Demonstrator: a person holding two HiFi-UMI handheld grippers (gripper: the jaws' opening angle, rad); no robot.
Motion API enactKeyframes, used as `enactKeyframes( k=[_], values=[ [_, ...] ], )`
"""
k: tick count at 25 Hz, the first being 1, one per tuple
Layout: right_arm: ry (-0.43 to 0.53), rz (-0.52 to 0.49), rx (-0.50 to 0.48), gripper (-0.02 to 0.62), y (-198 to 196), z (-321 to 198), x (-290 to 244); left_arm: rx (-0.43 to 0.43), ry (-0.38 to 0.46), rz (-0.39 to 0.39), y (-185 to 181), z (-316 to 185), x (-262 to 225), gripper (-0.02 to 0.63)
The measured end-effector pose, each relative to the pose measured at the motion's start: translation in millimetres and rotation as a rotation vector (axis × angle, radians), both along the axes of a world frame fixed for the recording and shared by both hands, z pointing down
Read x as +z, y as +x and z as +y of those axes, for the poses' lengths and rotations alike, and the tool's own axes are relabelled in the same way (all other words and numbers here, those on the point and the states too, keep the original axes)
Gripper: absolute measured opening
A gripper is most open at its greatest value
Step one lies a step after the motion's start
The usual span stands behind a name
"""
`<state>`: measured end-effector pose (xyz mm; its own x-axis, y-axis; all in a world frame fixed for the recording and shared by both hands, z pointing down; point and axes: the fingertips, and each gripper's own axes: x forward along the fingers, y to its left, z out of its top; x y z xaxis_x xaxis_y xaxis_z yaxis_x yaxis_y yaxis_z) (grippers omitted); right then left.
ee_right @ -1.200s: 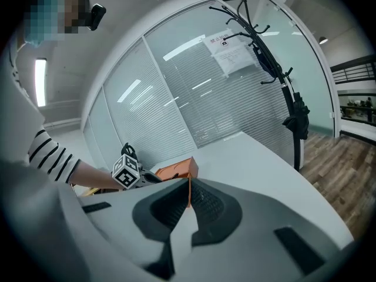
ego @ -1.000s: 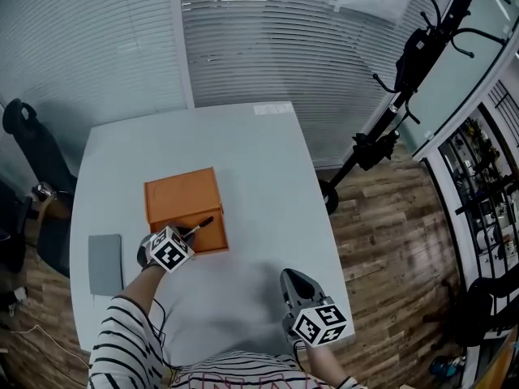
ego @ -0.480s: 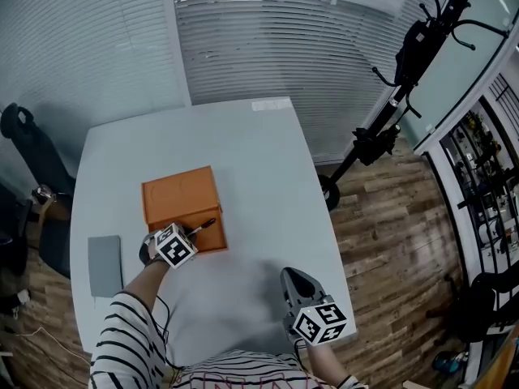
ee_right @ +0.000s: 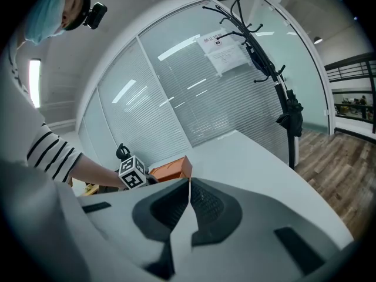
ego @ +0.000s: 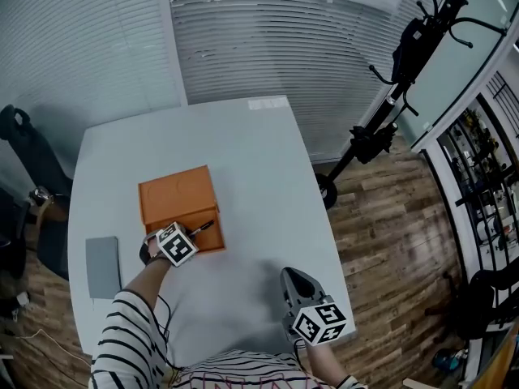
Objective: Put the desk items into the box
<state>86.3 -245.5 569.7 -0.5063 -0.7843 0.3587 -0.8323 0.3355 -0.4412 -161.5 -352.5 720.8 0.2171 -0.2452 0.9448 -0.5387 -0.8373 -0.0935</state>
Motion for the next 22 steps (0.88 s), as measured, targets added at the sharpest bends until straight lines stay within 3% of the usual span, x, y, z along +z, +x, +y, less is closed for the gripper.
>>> enactKeyframes(
  k=[10,22],
  values=[
    [0.002,0.003,0.007,0.028,4.0,0.0,-0.3,-0.008,-0.013,-0.031,-1.1,1.7,7.8,0.054],
    [0.004,0.008,0.004,0.028,4.7,2.6,-1.7,-0.021,0.025,0.008,0.0,-2.3,-1.5,0.074]
  ],
)
